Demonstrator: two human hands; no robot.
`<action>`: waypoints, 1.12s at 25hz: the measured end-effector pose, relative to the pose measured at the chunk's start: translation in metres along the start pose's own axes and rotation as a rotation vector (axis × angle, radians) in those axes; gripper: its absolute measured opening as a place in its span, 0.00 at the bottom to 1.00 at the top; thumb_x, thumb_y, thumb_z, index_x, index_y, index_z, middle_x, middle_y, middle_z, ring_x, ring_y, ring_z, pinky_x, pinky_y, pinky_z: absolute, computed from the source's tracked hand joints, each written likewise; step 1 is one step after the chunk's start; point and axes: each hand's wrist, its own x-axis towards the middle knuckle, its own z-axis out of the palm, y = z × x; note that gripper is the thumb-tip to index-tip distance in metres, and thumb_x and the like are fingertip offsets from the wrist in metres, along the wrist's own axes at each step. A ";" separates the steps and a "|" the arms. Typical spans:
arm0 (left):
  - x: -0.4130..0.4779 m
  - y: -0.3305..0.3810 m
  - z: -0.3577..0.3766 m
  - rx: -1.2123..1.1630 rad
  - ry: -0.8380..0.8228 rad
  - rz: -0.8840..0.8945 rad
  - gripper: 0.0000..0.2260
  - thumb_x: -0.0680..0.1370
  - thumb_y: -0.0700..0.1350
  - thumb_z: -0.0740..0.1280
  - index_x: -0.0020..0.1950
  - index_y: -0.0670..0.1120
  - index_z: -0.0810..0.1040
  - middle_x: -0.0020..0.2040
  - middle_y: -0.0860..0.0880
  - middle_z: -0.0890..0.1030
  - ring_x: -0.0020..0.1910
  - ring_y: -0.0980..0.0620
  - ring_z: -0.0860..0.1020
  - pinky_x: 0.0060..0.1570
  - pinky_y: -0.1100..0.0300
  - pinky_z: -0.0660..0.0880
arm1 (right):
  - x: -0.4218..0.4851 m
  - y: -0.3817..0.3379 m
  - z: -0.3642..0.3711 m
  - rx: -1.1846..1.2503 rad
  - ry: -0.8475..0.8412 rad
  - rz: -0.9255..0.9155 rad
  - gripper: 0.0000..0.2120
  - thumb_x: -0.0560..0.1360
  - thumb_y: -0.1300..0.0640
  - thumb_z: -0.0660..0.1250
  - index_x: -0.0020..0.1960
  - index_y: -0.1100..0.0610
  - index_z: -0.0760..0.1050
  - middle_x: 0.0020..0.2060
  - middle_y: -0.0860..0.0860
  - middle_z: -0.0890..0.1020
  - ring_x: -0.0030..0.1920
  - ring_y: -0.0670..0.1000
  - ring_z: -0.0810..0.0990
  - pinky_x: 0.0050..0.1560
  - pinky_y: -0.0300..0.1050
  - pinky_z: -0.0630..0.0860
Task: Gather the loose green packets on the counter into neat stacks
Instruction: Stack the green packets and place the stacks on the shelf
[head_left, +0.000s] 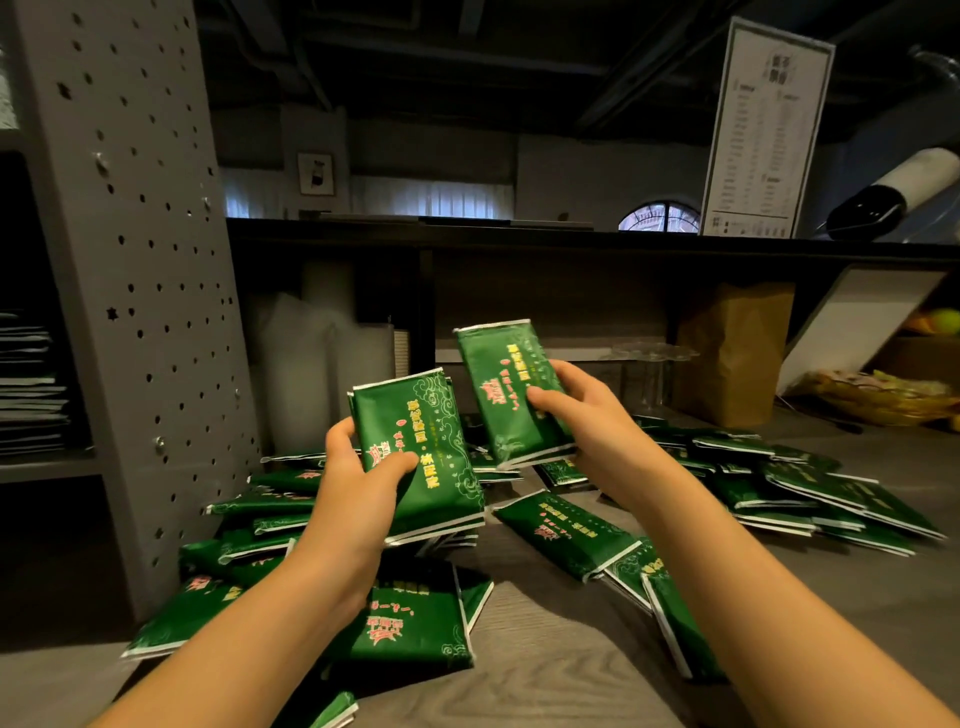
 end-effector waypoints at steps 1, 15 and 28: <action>0.000 0.001 0.000 -0.026 0.007 0.003 0.20 0.78 0.33 0.61 0.65 0.51 0.64 0.52 0.45 0.79 0.48 0.46 0.79 0.48 0.49 0.76 | -0.004 -0.003 0.011 0.063 -0.060 0.015 0.11 0.78 0.63 0.61 0.59 0.54 0.73 0.50 0.52 0.82 0.46 0.50 0.83 0.43 0.43 0.79; -0.004 0.001 0.001 0.059 -0.006 0.133 0.24 0.78 0.37 0.63 0.69 0.54 0.58 0.52 0.53 0.78 0.50 0.52 0.79 0.49 0.54 0.76 | -0.006 0.000 0.031 -0.671 -0.137 -0.067 0.17 0.81 0.54 0.54 0.68 0.55 0.69 0.63 0.51 0.76 0.61 0.50 0.76 0.64 0.46 0.71; -0.006 0.003 0.002 0.043 0.005 0.085 0.29 0.78 0.36 0.63 0.73 0.57 0.55 0.53 0.51 0.77 0.51 0.47 0.79 0.48 0.49 0.77 | 0.001 0.017 -0.016 -1.083 -0.220 0.375 0.29 0.76 0.59 0.66 0.73 0.54 0.58 0.69 0.55 0.69 0.64 0.56 0.72 0.61 0.49 0.74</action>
